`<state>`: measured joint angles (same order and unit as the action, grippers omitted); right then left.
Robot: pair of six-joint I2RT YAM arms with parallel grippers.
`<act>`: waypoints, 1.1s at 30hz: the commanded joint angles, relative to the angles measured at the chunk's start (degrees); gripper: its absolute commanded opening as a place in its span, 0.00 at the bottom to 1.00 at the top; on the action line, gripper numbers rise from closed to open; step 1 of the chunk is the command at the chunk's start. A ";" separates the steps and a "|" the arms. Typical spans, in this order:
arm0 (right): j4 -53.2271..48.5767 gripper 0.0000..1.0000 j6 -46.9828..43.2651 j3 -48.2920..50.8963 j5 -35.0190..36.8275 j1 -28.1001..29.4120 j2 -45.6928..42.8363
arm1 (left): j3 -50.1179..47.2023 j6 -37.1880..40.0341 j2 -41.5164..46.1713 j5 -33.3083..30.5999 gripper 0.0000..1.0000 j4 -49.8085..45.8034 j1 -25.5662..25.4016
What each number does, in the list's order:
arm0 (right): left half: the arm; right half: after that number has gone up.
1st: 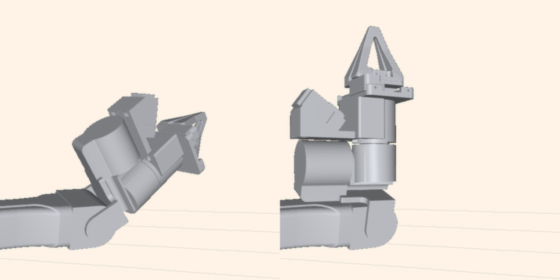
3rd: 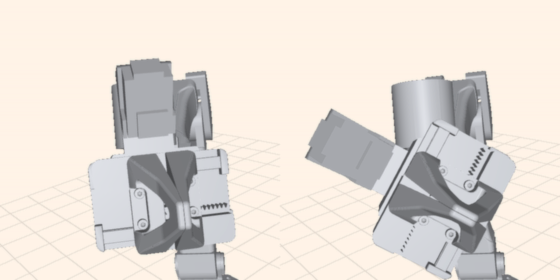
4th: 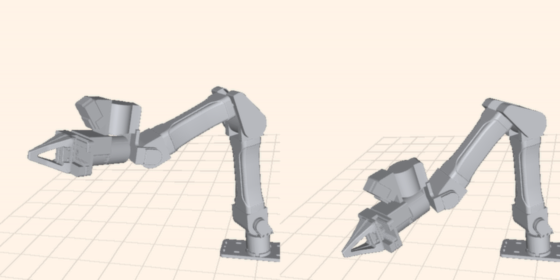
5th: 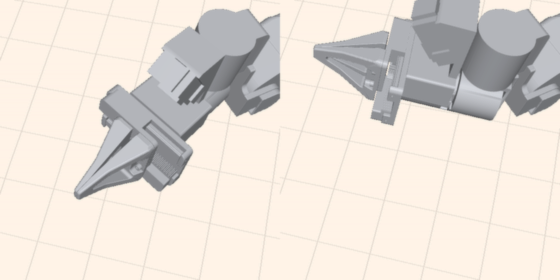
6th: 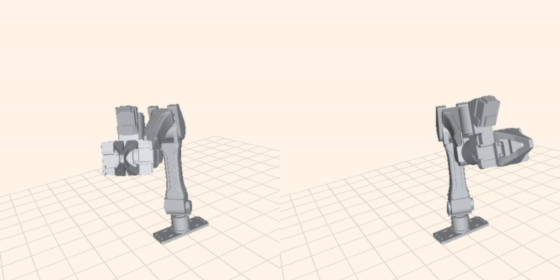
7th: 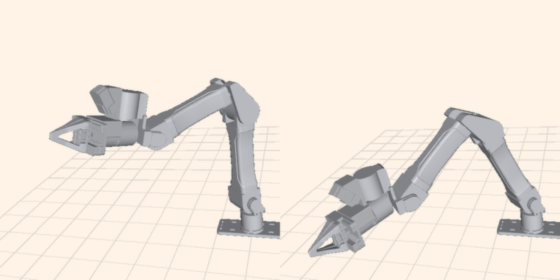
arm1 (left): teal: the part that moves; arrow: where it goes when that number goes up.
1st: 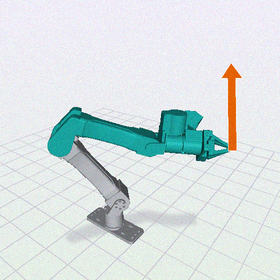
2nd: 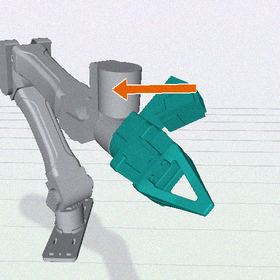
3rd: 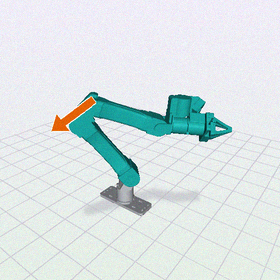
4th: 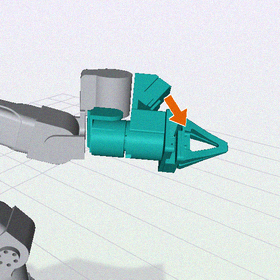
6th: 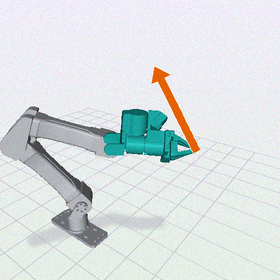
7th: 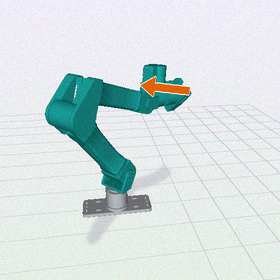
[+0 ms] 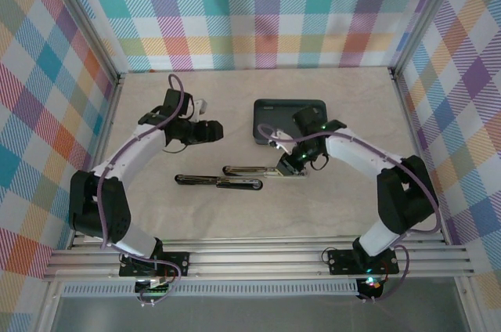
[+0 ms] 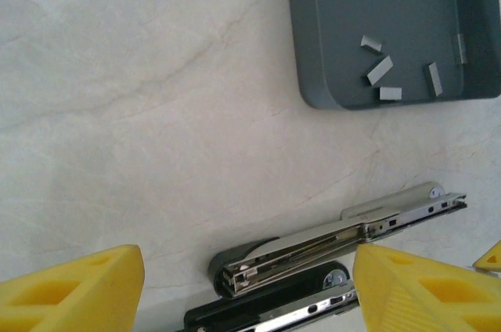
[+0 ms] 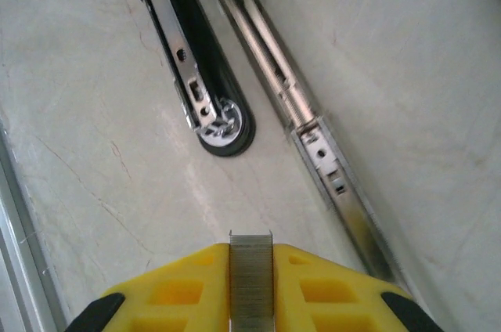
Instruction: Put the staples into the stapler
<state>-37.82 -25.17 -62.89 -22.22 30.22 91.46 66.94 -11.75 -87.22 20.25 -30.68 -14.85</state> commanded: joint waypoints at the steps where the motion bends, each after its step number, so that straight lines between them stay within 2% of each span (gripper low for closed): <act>1: 4.78 0.19 10.11 3.48 3.51 2.86 -2.34 | -2.56 0.77 2.45 0.12 0.71 2.76 0.35; 9: 8.01 0.17 16.88 10.61 11.85 9.99 -3.98 | -6.00 1.23 5.49 -0.40 0.71 4.01 0.35; 11: 6.91 0.17 17.29 9.98 15.28 11.82 -3.27 | -6.61 1.23 6.06 -0.52 0.71 4.34 0.31; 19: 1.00 0.17 19.10 6.70 21.25 16.06 0.49 | -7.83 0.72 6.61 0.12 0.71 5.88 0.35; 33: -2.16 0.18 24.99 2.01 23.53 19.20 6.74 | -8.73 0.67 7.92 -0.30 0.71 6.43 0.34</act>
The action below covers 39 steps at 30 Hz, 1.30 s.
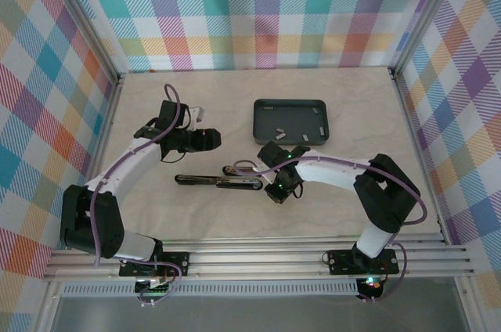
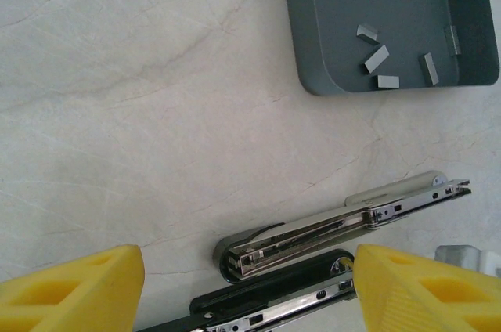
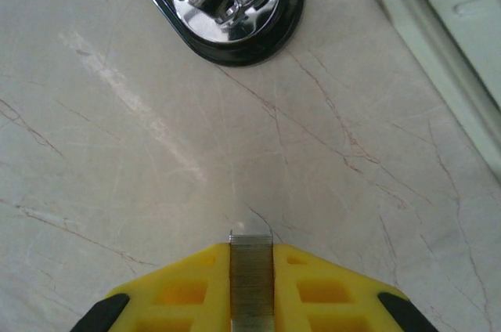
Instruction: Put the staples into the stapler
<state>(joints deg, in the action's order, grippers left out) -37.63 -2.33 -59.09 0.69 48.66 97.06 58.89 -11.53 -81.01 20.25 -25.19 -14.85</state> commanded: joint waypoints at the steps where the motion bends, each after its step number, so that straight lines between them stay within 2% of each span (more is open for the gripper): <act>1: -2.36 0.19 2.32 -1.98 0.63 0.94 1.32 | -0.71 0.46 1.73 -0.28 0.71 1.04 0.34; 10: -2.46 0.21 3.22 -2.87 -1.38 1.10 2.97 | -0.92 0.46 1.83 -0.49 0.71 1.37 0.29; 17: -3.28 0.37 4.67 -3.71 -2.56 1.08 2.79 | -1.09 0.46 2.08 -0.56 0.71 1.38 0.34; 19: -4.64 0.39 5.97 -4.71 -2.23 1.08 2.19 | -0.90 0.46 2.15 -0.23 0.71 1.03 0.34; 25: -13.54 0.39 11.06 -8.62 -2.56 0.61 1.39 | 2.30 1.43 2.07 2.85 0.72 -4.60 0.33; 29: -19.03 0.38 16.22 -10.15 -3.88 -0.56 3.19 | 3.94 3.70 3.08 2.52 0.72 -9.61 0.35; 39: -18.19 0.38 18.52 -11.71 -2.36 -1.16 7.18 | 2.02 4.24 2.87 3.04 0.73 -8.96 0.47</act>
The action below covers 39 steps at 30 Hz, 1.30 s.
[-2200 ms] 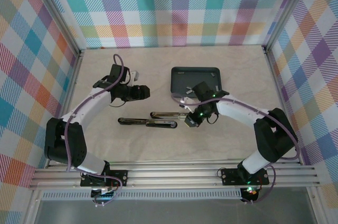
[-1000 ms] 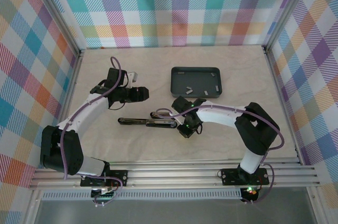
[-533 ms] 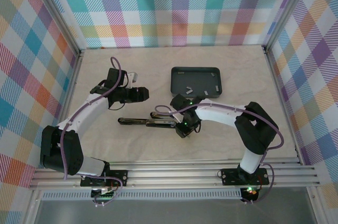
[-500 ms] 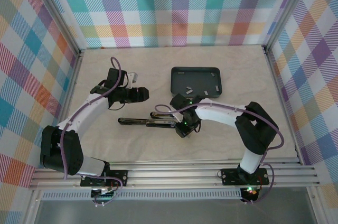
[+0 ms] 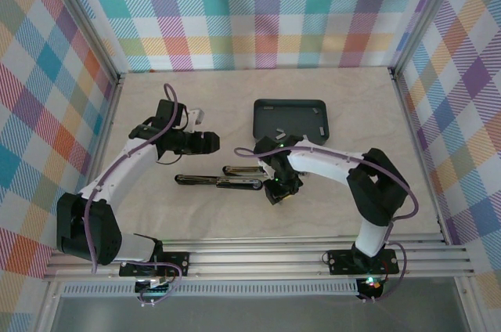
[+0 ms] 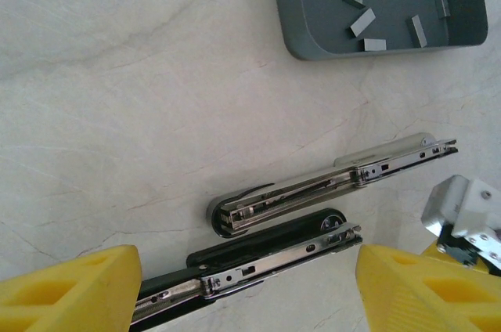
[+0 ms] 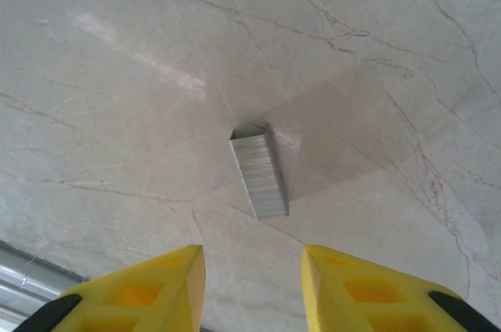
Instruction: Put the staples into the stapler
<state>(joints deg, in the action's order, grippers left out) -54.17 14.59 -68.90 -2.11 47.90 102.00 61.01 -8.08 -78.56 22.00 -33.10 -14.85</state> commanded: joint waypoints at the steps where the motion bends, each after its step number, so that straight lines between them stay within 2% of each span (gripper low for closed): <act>1: -1.51 0.38 1.42 -2.34 0.46 -0.50 2.79 | -0.10 0.86 0.32 1.21 0.73 -1.06 0.52; 13: -0.07 0.38 -0.23 -4.75 1.22 -0.69 6.89 | -0.79 0.72 0.26 0.54 0.72 -0.36 0.53; 19: 1.29 0.33 -0.35 -4.57 0.89 -0.68 7.87 | -0.97 0.61 -0.06 0.59 0.72 0.01 0.52; 29: 2.50 0.31 -0.37 -4.00 0.66 -0.70 9.54 | -0.96 0.61 -0.06 0.41 0.72 0.10 0.52; 39: 3.10 0.19 -0.46 -3.00 1.83 -0.70 7.73 | -1.07 0.81 0.15 0.07 0.72 0.01 0.48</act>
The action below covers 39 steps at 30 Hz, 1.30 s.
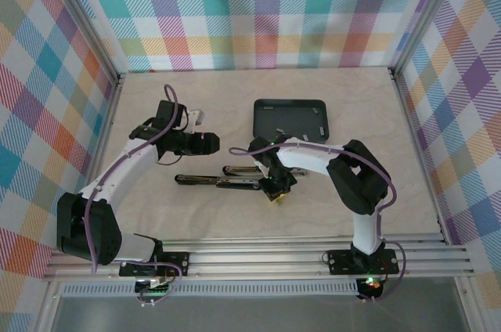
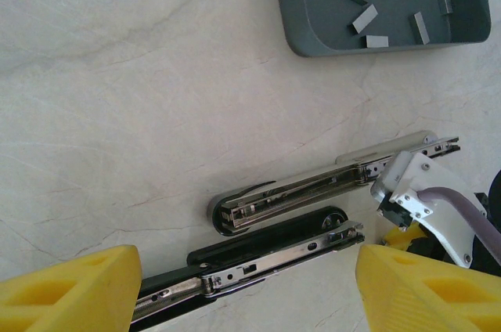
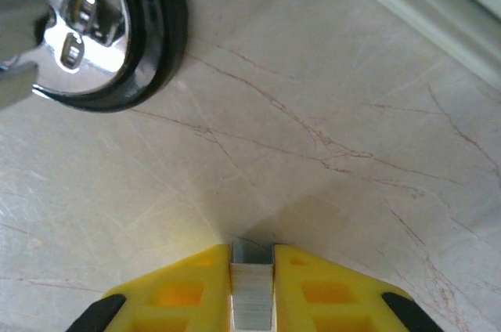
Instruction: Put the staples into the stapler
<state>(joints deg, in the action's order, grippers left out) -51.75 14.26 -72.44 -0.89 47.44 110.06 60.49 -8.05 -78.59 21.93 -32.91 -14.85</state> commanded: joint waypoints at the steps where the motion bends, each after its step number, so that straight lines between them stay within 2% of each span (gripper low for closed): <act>1: 0.80 0.18 -0.25 0.64 0.87 -0.20 -0.77 | -0.45 0.81 0.11 0.25 0.73 -0.22 0.53; 10: 1.62 0.18 -6.74 0.64 2.72 -0.61 -7.58 | 3.45 2.67 -1.45 1.99 0.73 -2.67 0.53; 17: 0.17 0.18 -19.35 -2.60 2.66 -4.73 -12.65 | 8.14 4.71 -5.06 4.64 0.73 -4.18 0.53; 19: -0.43 0.18 -25.42 -3.71 2.89 -5.59 -13.15 | 8.76 5.12 -6.10 5.48 0.72 -4.07 0.53; 30: -1.26 0.19 -48.03 -8.12 -0.85 -13.94 -10.15 | 5.81 7.12 -12.31 14.02 0.72 0.50 0.61; 39: -1.48 0.19 -59.93 -8.65 -4.39 -18.01 -8.31 | 6.00 8.59 -16.00 17.55 0.72 0.12 0.70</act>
<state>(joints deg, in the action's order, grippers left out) -51.53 -38.87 -79.68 -2.44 30.13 100.42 66.61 -1.19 -93.65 36.29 -32.84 -14.81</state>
